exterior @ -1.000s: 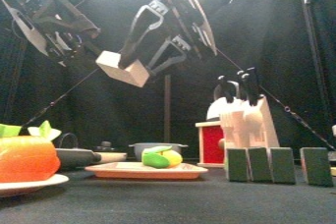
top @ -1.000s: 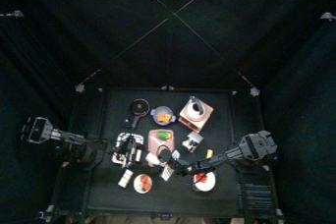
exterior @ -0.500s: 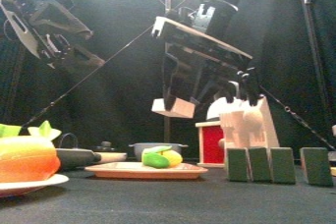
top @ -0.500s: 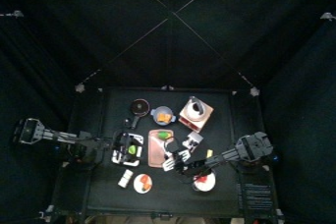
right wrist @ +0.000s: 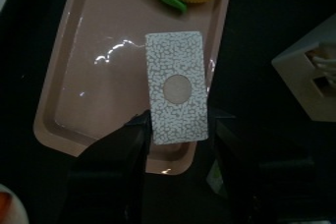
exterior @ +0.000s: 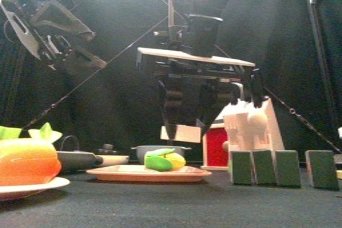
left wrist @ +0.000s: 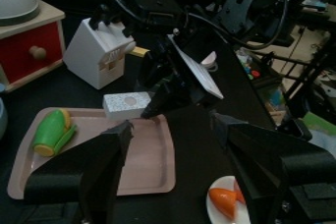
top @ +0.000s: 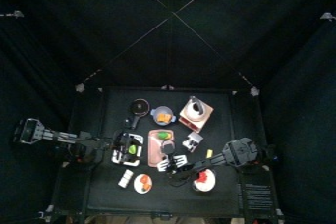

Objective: Place rice on plate

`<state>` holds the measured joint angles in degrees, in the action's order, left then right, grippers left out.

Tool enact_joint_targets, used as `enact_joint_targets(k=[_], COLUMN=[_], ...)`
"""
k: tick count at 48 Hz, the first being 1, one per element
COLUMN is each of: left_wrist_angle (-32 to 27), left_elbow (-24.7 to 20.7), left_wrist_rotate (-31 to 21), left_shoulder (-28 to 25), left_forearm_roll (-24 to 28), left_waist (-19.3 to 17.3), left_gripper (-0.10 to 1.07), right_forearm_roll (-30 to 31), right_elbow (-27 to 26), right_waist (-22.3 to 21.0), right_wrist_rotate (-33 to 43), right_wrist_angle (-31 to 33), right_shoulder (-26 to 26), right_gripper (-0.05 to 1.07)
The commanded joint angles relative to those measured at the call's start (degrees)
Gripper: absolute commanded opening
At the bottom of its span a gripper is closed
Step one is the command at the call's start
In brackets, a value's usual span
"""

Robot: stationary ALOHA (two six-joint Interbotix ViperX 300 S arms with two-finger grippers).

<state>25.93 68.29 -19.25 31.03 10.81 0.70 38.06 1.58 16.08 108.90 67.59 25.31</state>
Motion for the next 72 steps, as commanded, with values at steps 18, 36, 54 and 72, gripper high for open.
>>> enact_joint_targets(k=[18,36,54,72], left_wrist_angle=[0.2,0.1,0.1,0.1], left_elbow=[-0.7,-0.7,-0.7,-0.7], left_wrist_rotate=[0.1,0.1,0.1,0.1], left_shoulder=[0.1,0.2,0.2,0.2], left_forearm_roll=[0.0,0.0,0.0,0.0], left_waist=[-0.1,-0.1,-0.1,-0.1], left_gripper=[0.98,0.98,0.98,0.98], right_forearm_roll=[-2.6,-3.2,-2.8,-2.7], right_elbow=[-0.1,-0.7,-1.8,-2.5], right_waist=[-2.6,-3.3,-3.3,-3.3], right_wrist_rotate=[3.3,2.9,2.7,2.5], right_wrist_angle=[-1.3,-1.8,-1.8,-1.8], right_shoulder=[0.3,1.7,1.9,2.2], right_gripper=[0.48,0.49,0.63,0.69])
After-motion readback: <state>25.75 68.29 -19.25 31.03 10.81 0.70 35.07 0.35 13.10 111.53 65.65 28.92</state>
